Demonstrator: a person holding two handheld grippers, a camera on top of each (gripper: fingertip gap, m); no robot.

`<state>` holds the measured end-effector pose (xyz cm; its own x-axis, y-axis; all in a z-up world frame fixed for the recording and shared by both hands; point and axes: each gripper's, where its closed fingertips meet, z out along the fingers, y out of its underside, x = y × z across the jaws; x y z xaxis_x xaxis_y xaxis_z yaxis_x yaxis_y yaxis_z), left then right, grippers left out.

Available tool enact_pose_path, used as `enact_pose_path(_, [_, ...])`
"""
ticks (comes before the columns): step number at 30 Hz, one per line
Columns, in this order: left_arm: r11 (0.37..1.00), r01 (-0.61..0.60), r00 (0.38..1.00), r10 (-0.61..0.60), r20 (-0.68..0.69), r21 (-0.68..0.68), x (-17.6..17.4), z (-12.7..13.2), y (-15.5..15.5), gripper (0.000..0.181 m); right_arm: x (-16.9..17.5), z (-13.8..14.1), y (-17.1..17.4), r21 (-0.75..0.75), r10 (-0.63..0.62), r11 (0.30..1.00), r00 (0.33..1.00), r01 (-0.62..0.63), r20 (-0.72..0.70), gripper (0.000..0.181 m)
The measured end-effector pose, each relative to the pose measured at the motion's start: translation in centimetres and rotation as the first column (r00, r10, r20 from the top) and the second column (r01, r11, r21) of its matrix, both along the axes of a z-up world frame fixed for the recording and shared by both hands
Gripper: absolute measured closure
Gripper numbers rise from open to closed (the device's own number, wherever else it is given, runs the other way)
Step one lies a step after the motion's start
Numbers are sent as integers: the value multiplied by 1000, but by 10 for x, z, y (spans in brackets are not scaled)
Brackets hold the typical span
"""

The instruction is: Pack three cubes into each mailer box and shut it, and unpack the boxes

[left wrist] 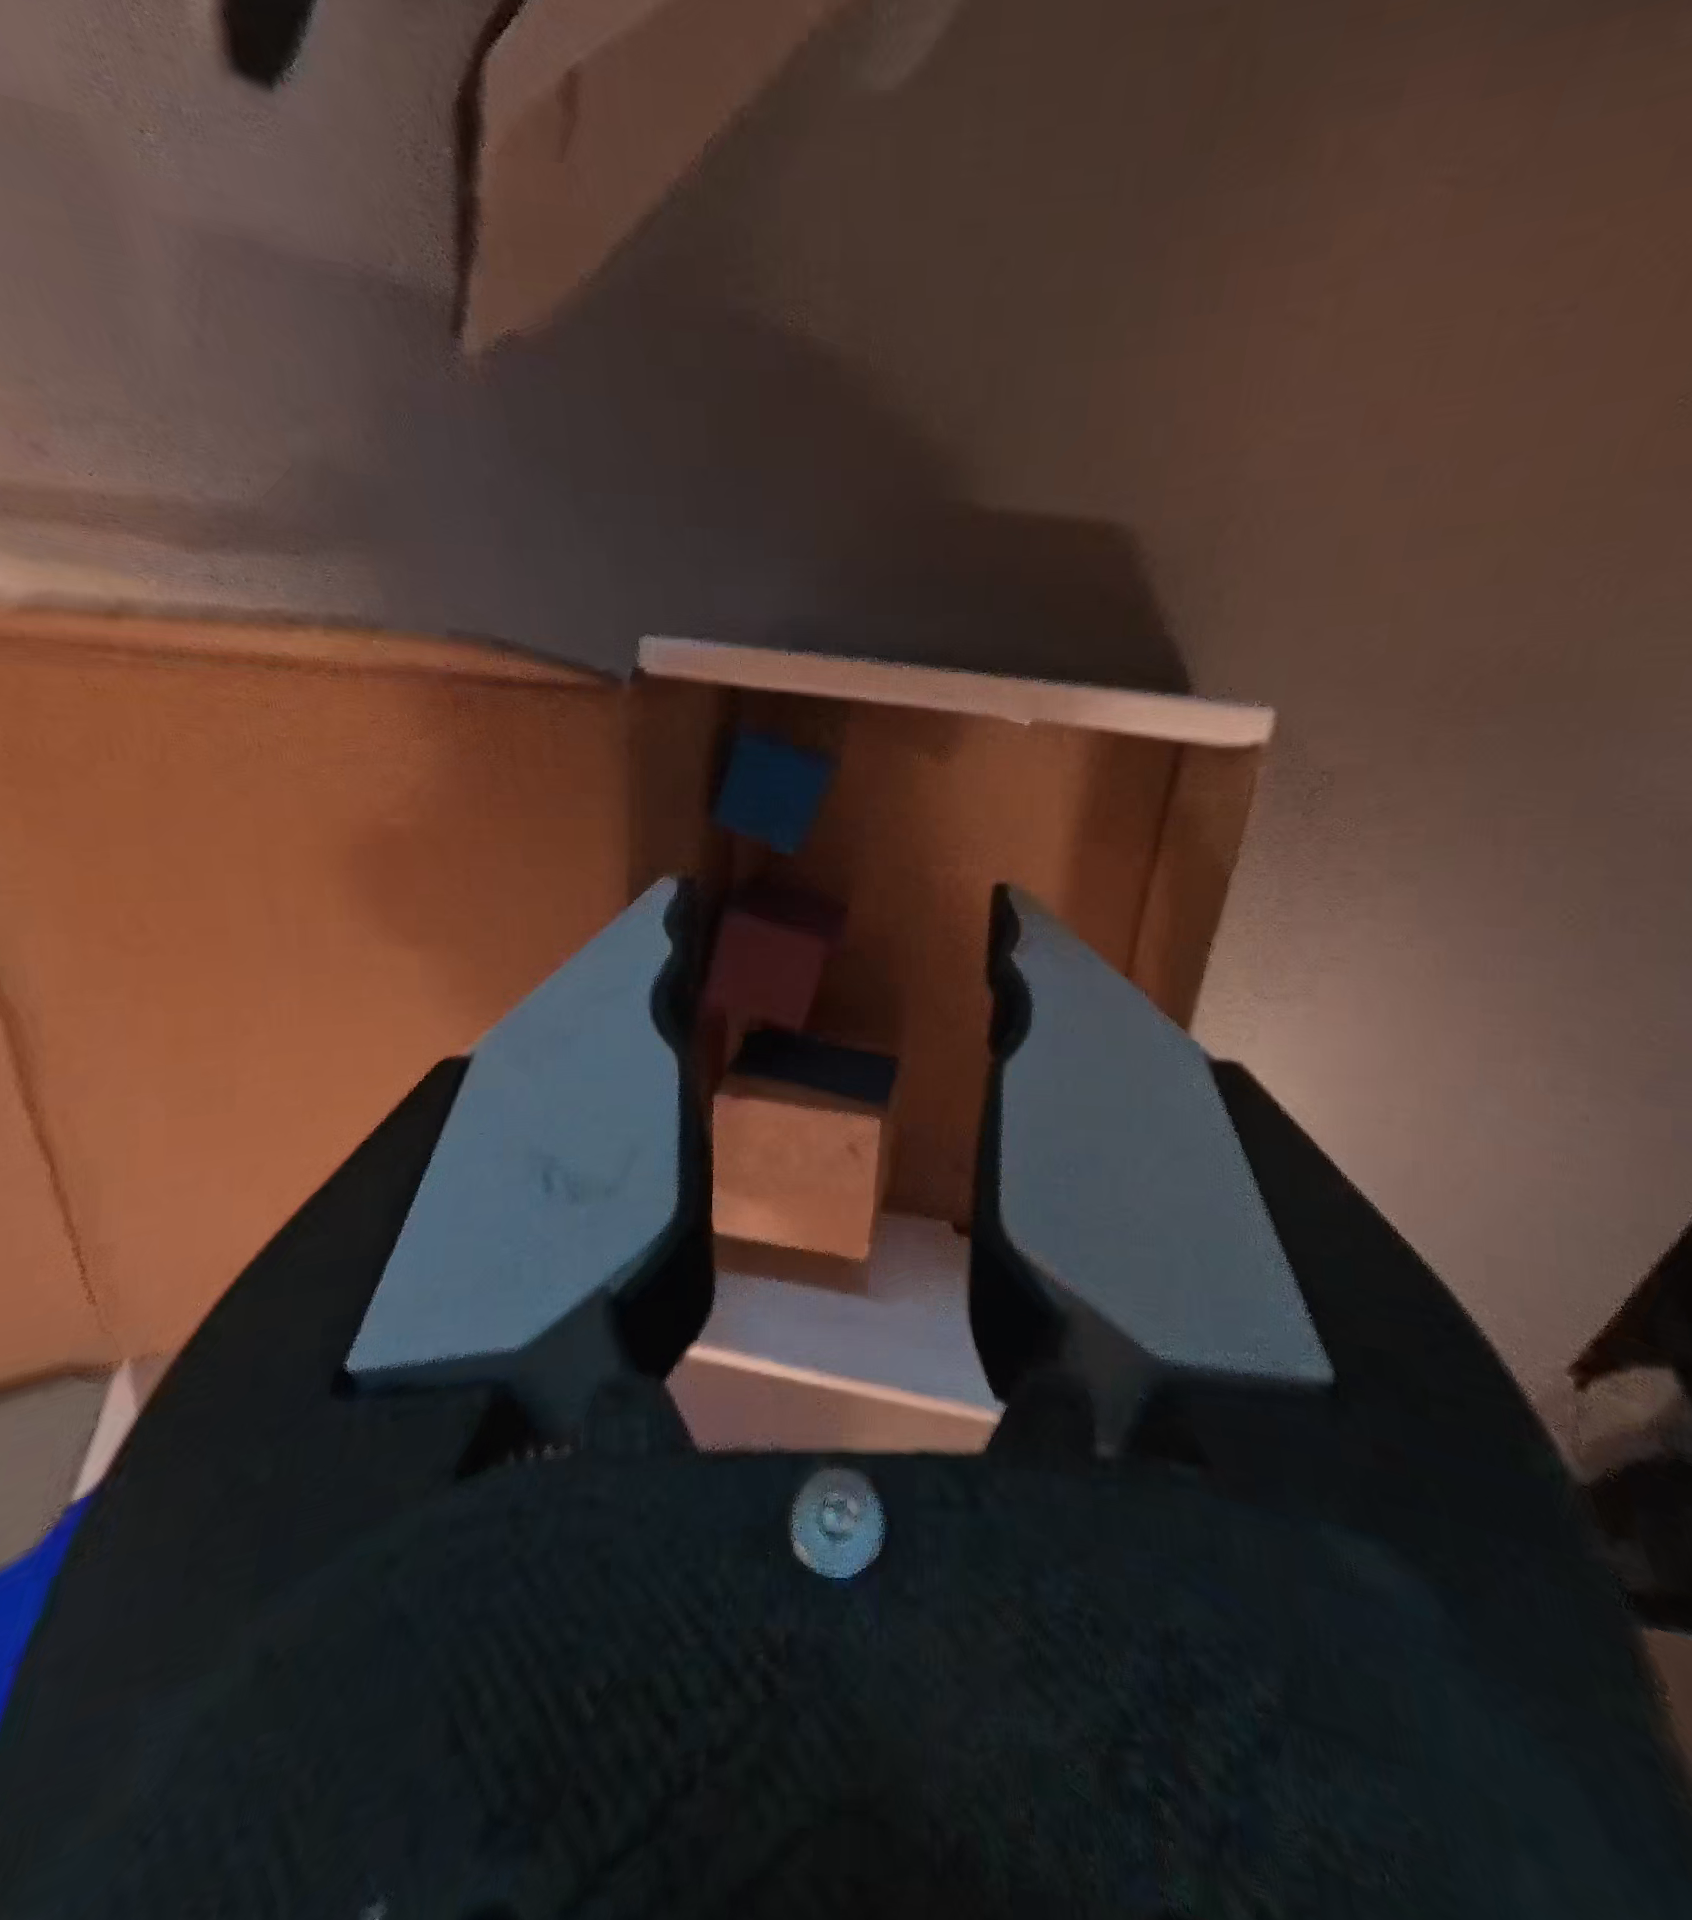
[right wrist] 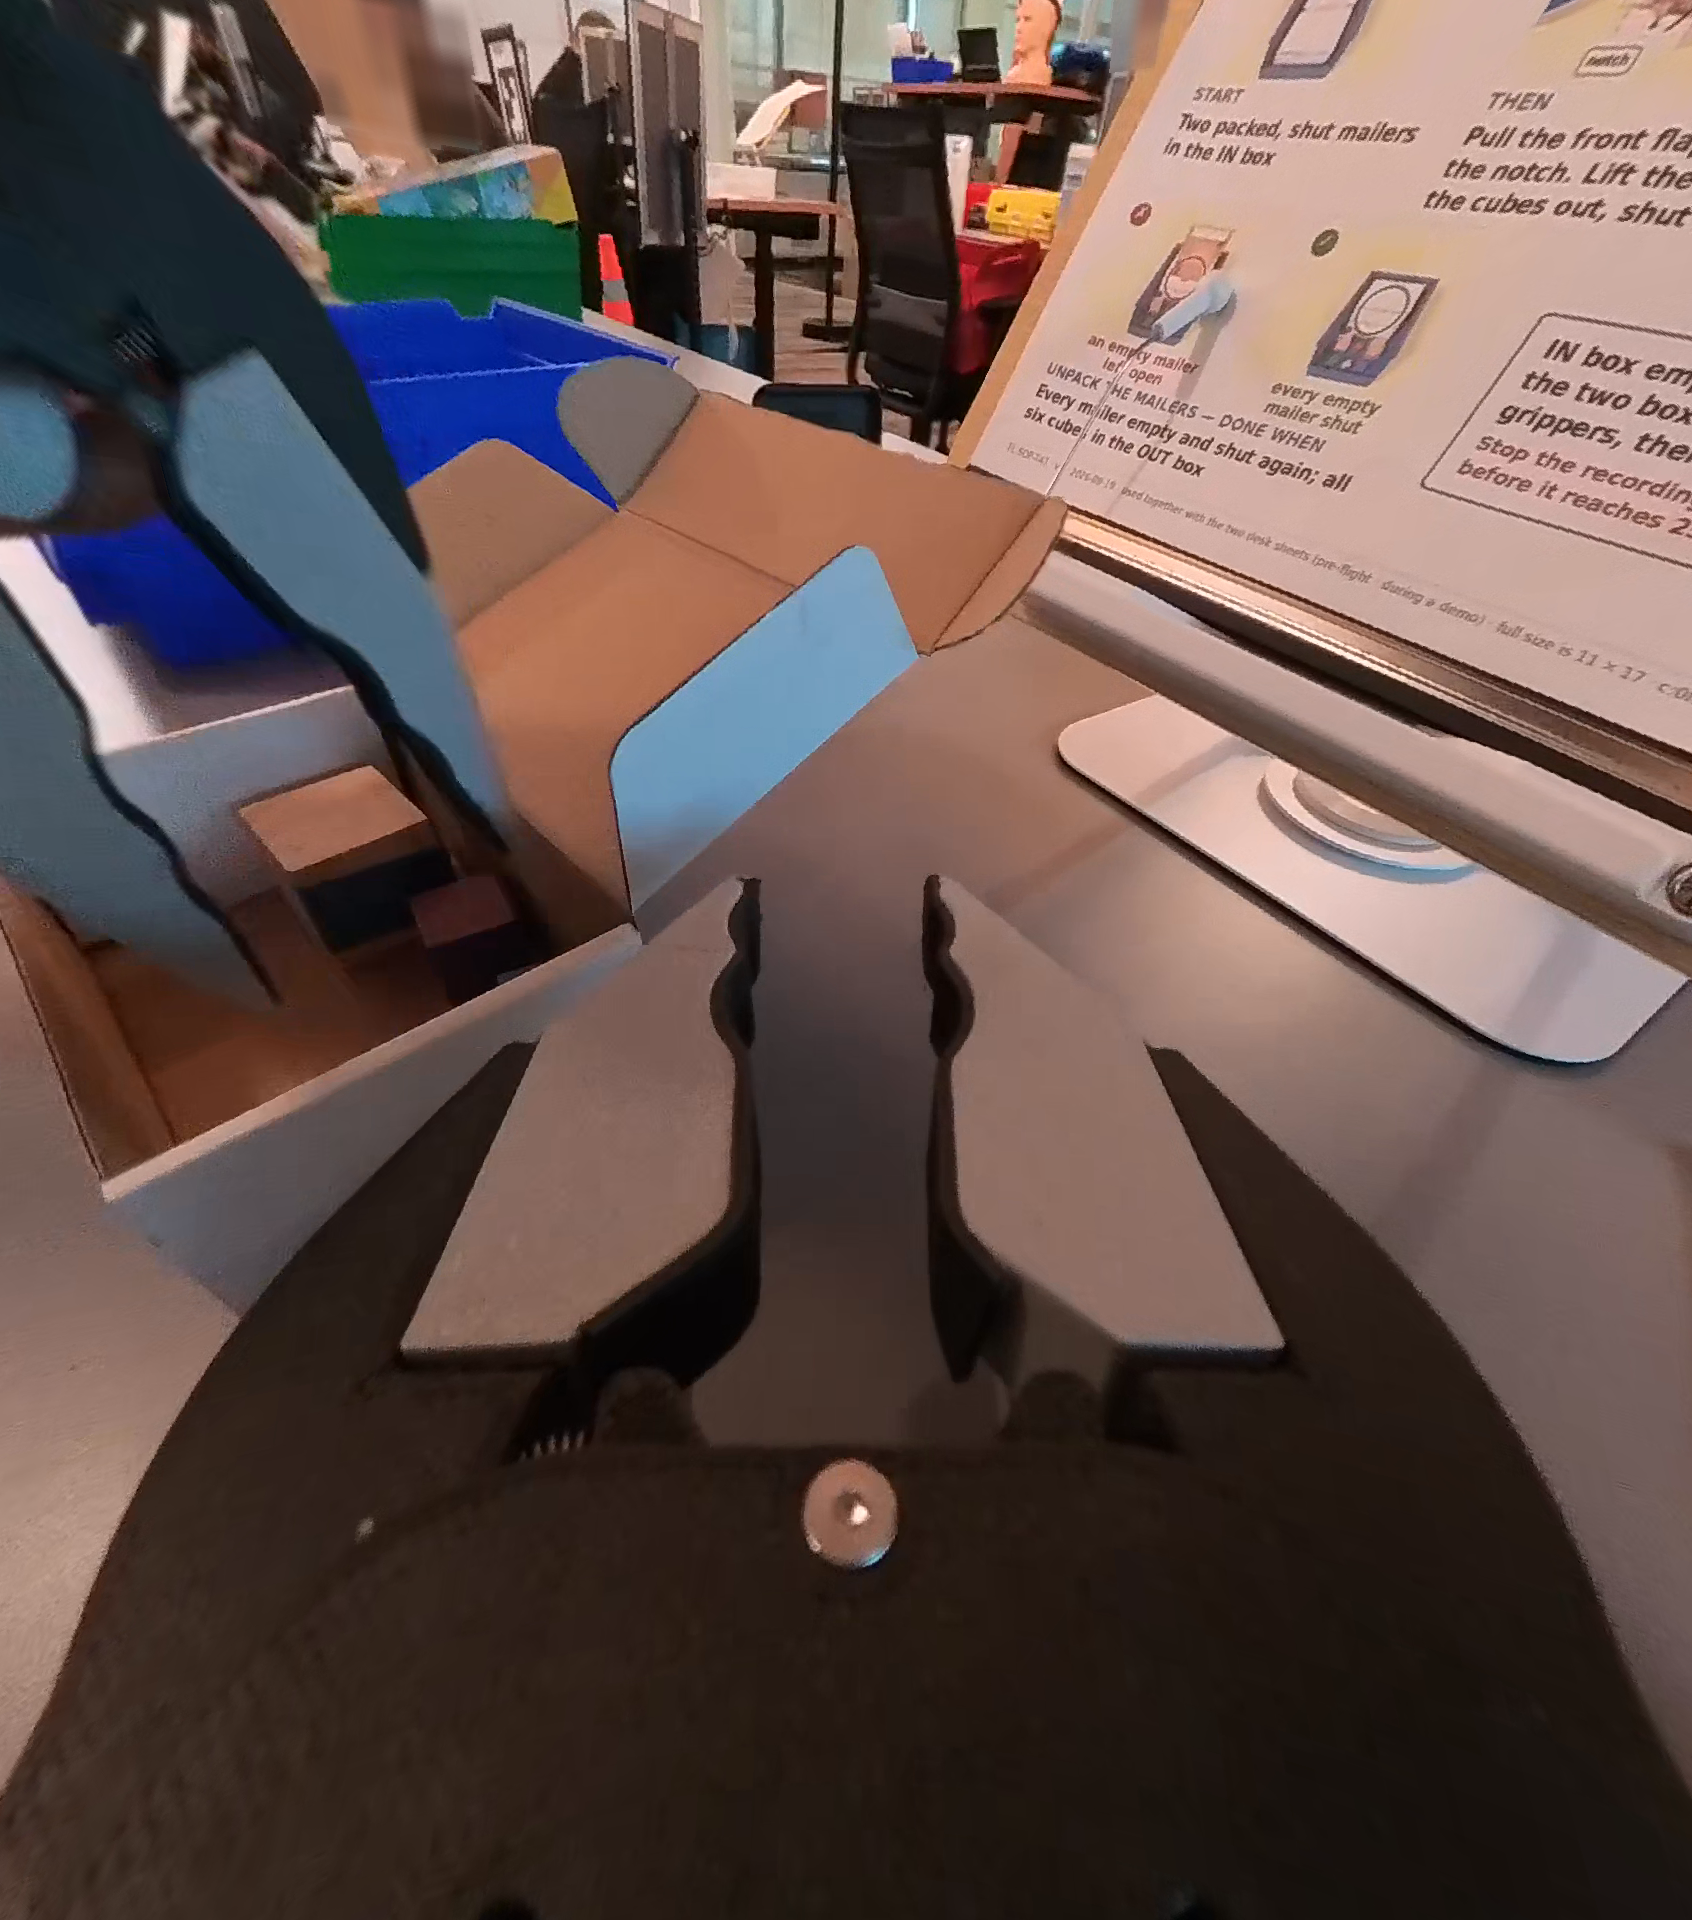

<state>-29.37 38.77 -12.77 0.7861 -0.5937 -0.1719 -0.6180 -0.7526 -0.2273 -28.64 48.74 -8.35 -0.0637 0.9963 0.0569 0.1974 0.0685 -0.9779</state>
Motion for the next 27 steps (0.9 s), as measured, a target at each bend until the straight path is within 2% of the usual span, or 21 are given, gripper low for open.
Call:
enact_pose_path(3, [988,-80,993,68,93,133,-7,32,-10,122,-1,-1,3,-32,1,1000,1000,-1,1,153])
enact_pose_path(6, [918,-222,942,114,317,329,-12,87,-23,125,-2,-3,2,-93,25,995,1000,-24,4,148])
enact_pose_path(7, [872,-287,915,125,384,397,-21,105,-28,134,-3,-5,0,-123,43,991,999,-41,9,144])
enact_pose_path(9, [758,-425,867,182,464,495,-56,125,-43,166,-5,-5,-8,-207,104,973,994,-99,13,130])
enact_pose_path(10, [708,-496,837,236,494,502,-79,124,-51,169,-6,-2,-14,-278,147,950,989,-142,-5,126])
enact_pose_path(11, [676,-570,790,297,536,466,-100,115,-60,156,-7,3,-21,-371,193,909,981,-192,-34,125])
enact_pose_path(12, [660,-639,729,357,584,395,-116,100,-67,139,-9,9,-26,-476,240,846,969,-242,-67,121])
enact_pose_path(14, [644,-719,621,426,658,261,-133,70,-76,129,-11,21,-31,-662,315,672,937,-331,-148,110])
enact_pose_path(15, [619,-744,594,441,673,251,-141,59,-76,124,-11,25,-31,-718,335,597,924,-359,-183,107])
enact_pose_path(16, [589,-765,579,451,679,261,-150,51,-74,123,-12,25,-29,-744,343,555,917,-371,-201,108])
enact_pose_path(18, [522,-799,549,430,717,299,-161,47,-66,125,-15,18,-24,-753,352,553,919,-358,-178,105])
enact_pose_path(19, [484,-804,559,422,713,344,-166,51,-63,127,-16,16,-22,-752,356,555,919,-355,-172,106])
enact_pose_path(21, [420,-828,541,420,729,372,-167,58,-60,139,-16,21,-19,-769,375,506,903,-390,-212,104])
enact_pose_path(23, [427,-814,558,388,734,393,-152,63,-57,141,-19,27,-15,-789,379,453,891,-415,-251,103])
enact_pose_path(25, [401,-800,594,430,680,446,-153,59,-60,135,-24,25,-12,-794,376,452,894,-407,-244,104])
enact_pose_path(27, [367,-808,589,475,654,461,-161,53,-63,133,-30,20,-15,-792,387,466,896,-393,-217,105])
